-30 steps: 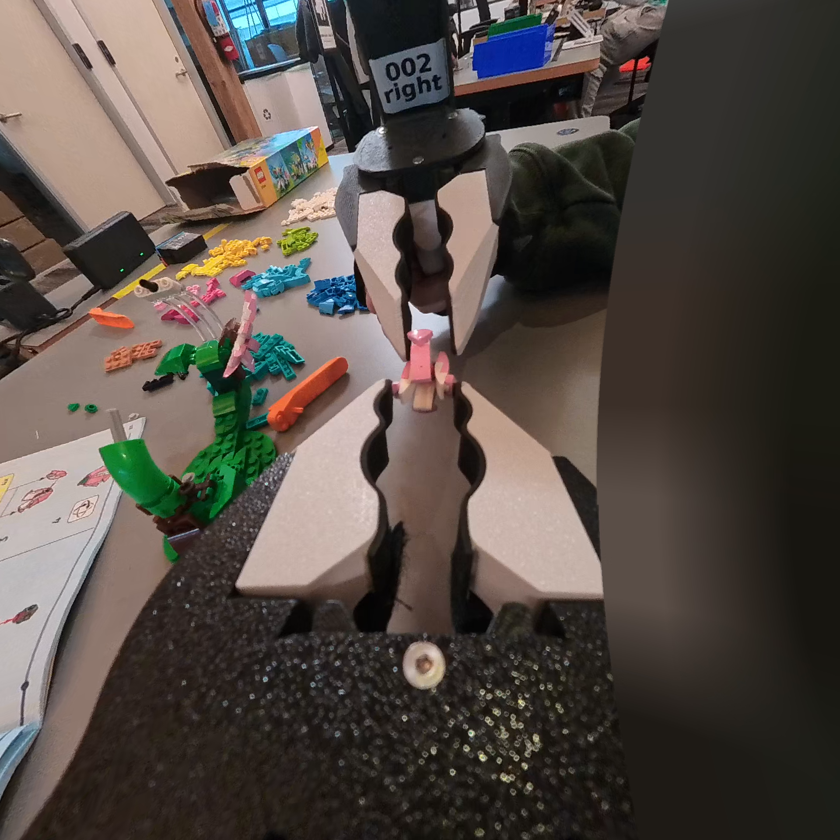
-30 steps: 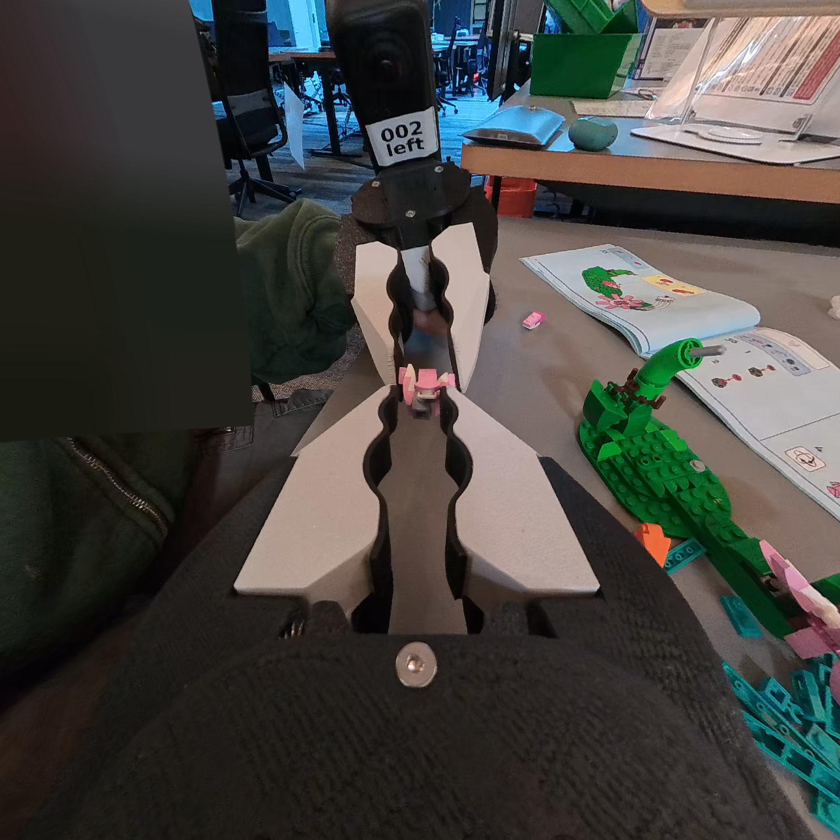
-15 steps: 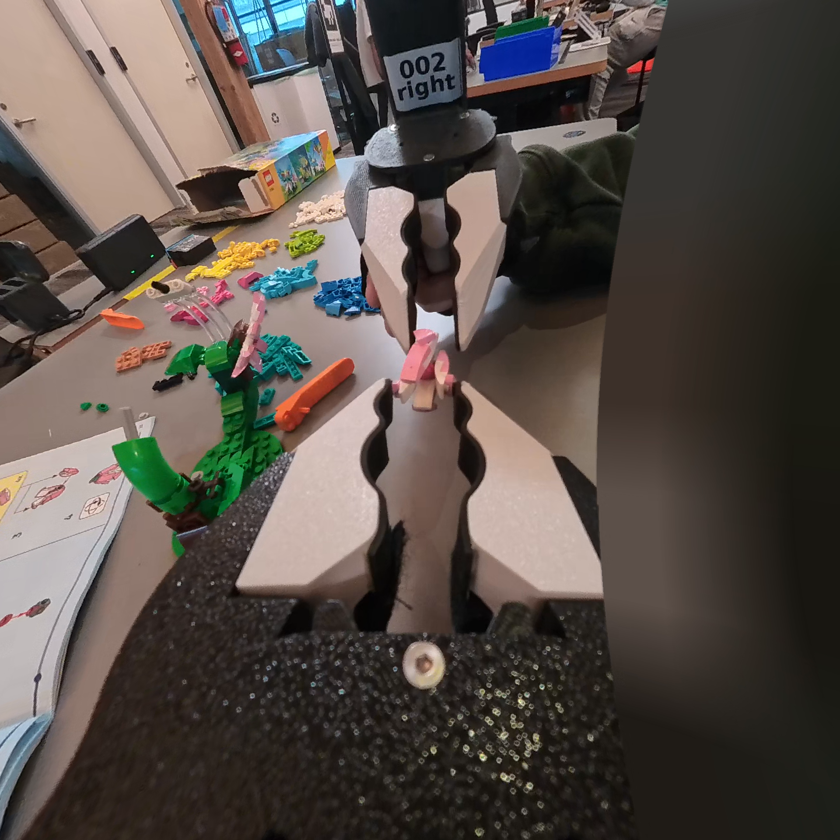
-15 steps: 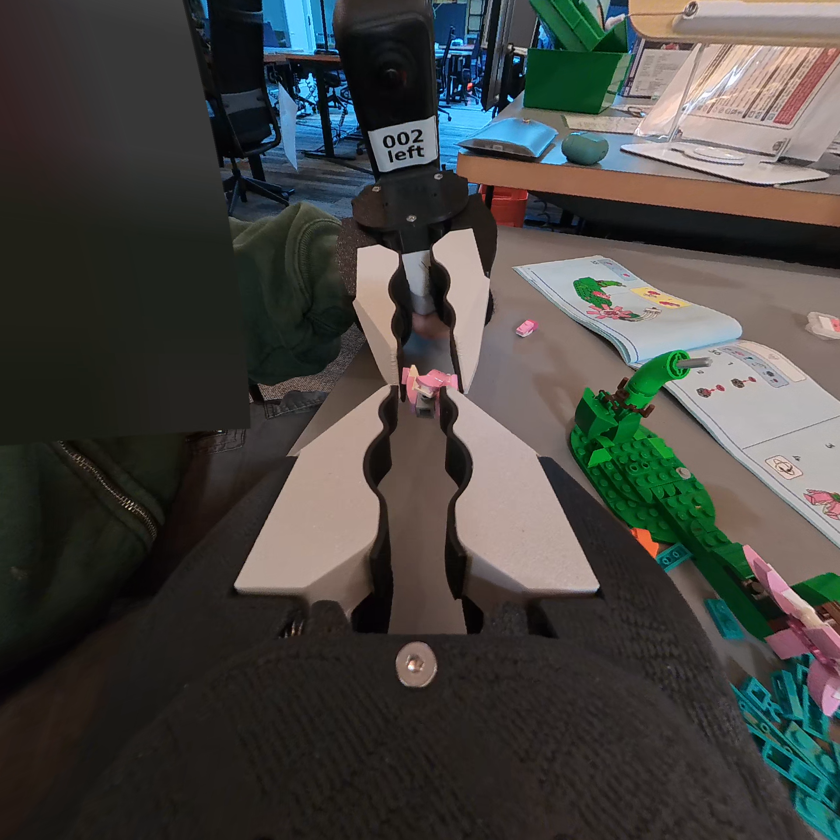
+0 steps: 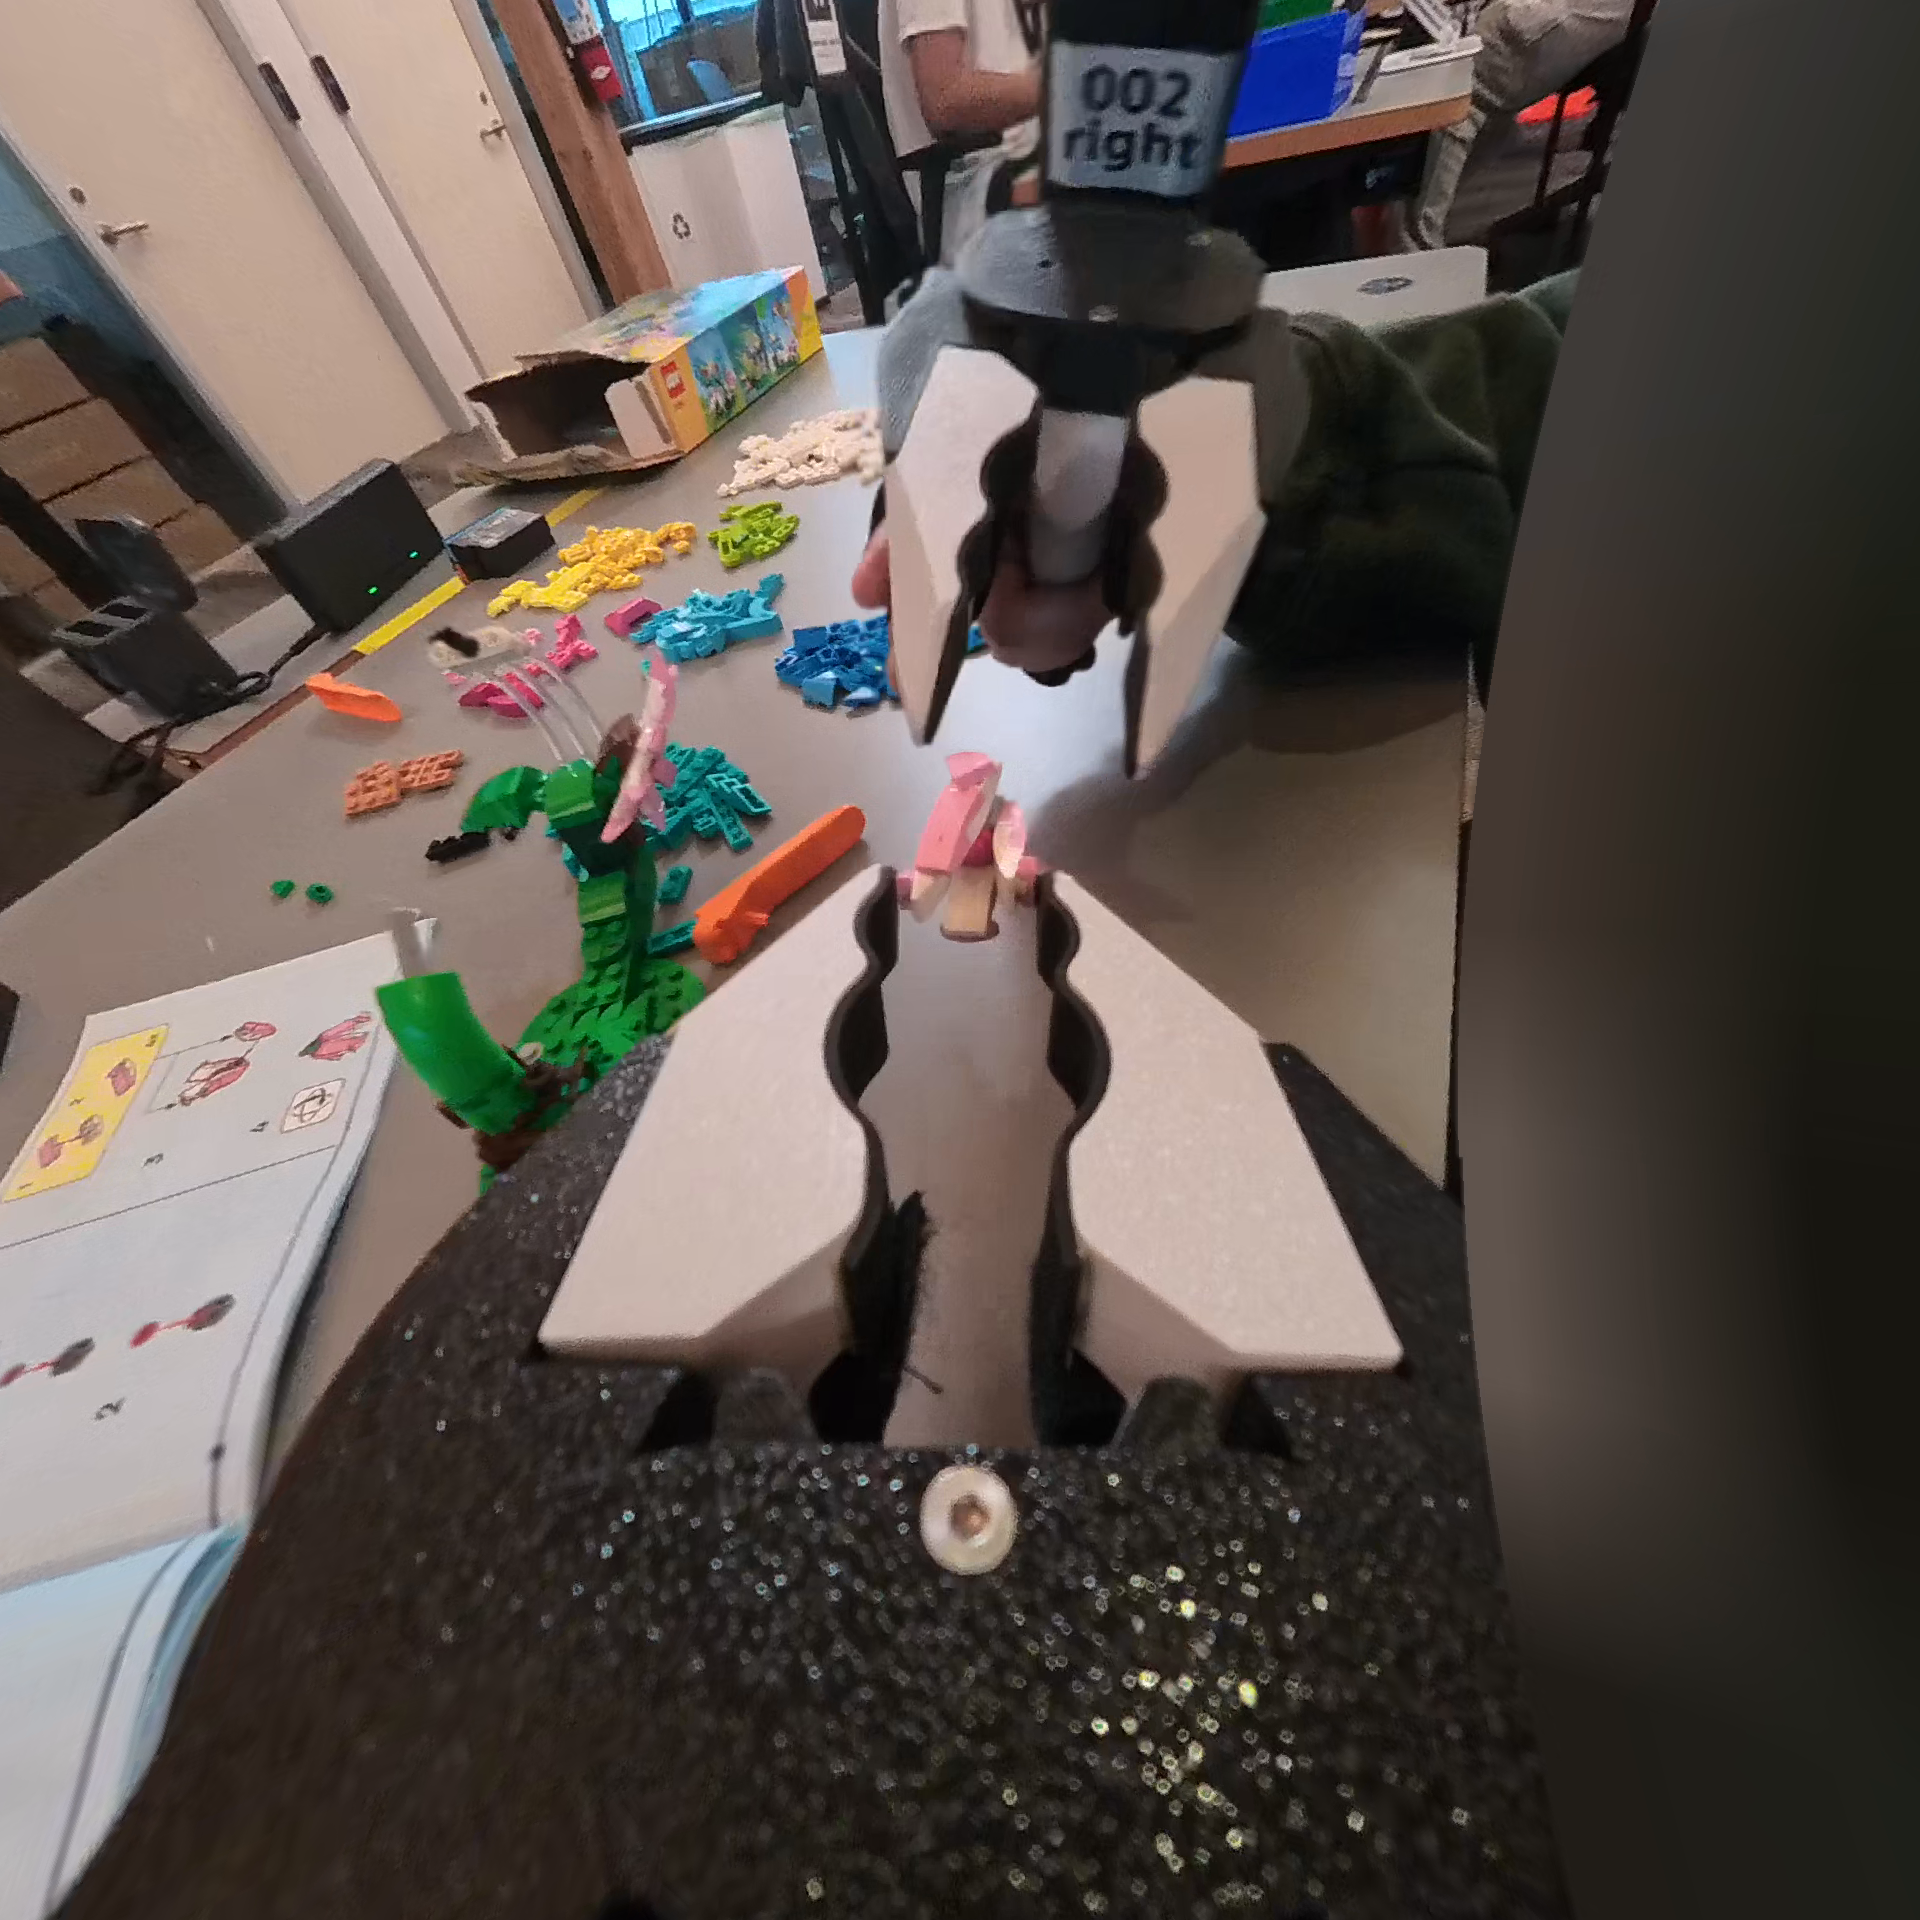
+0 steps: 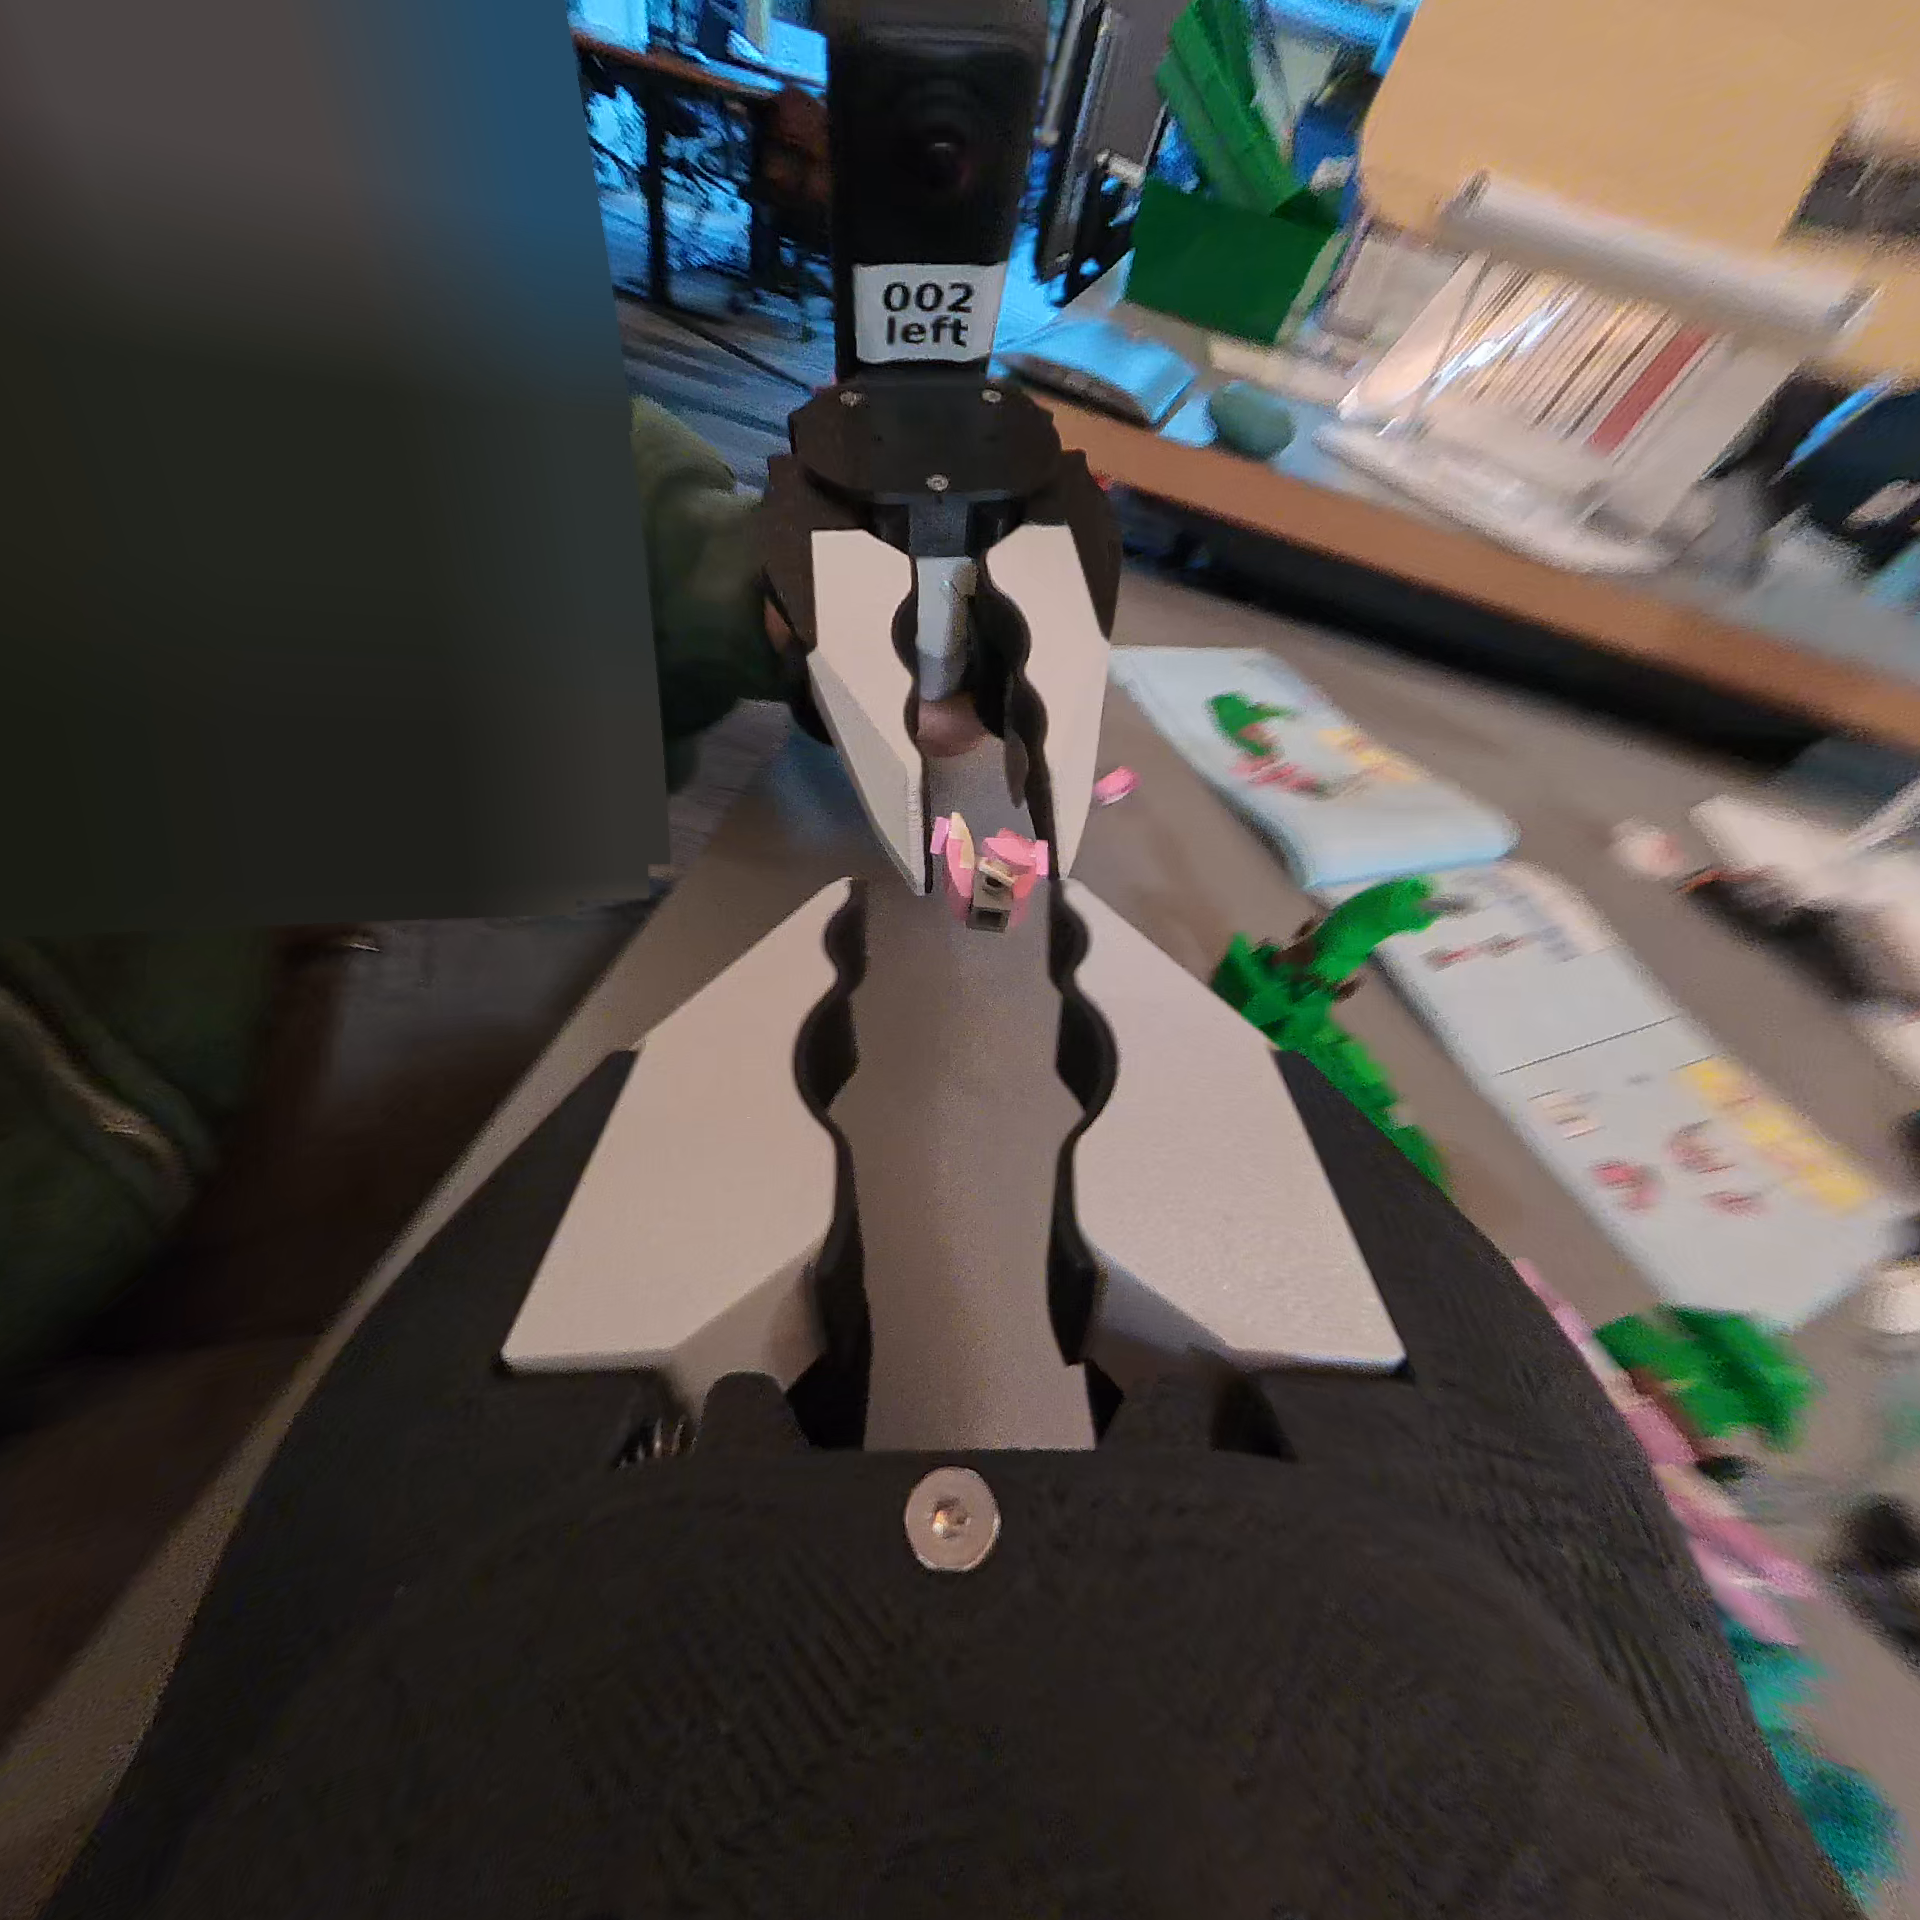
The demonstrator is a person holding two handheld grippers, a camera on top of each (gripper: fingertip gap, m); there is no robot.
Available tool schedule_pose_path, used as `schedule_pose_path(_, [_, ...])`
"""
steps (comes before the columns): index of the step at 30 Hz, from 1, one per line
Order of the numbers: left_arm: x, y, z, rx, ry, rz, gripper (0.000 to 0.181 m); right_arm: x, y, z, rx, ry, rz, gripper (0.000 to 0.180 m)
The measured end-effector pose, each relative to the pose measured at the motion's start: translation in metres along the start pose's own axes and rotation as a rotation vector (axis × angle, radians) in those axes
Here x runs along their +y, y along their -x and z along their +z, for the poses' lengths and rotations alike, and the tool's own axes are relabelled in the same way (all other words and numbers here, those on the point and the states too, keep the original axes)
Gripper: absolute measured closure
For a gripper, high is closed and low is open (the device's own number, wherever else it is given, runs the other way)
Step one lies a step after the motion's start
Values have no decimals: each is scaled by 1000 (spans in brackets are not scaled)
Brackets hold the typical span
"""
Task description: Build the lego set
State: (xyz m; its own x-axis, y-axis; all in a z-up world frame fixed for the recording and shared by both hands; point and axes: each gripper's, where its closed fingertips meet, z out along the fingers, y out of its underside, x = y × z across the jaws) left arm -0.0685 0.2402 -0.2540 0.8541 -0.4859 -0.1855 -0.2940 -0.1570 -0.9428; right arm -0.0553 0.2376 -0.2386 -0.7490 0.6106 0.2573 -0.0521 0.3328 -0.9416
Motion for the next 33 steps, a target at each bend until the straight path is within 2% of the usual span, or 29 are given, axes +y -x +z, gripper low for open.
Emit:
schedule_pose_path(1, [-3,3,-1,-4,7,-3,156,-3,-2,0,33,0,-58,141])
schedule_pose_path(5, [-16,13,-5,-5,38,-24,156,-23,-10,1,183,30,-369,122])
schedule_pose_path(8, [-30,15,-8,12,38,-42,156,-30,-14,2,257,106,-585,120])
schedule_pose_path(11, [-42,10,-10,51,20,-67,156,-35,-16,2,279,151,-711,123])
schedule_pose_path(24, [-63,-8,-16,178,-22,-130,156,-62,-5,0,258,66,-767,151])
schedule_pose_path(33, [-71,-14,-20,228,-64,-159,156,-68,1,-1,252,30,-763,157])
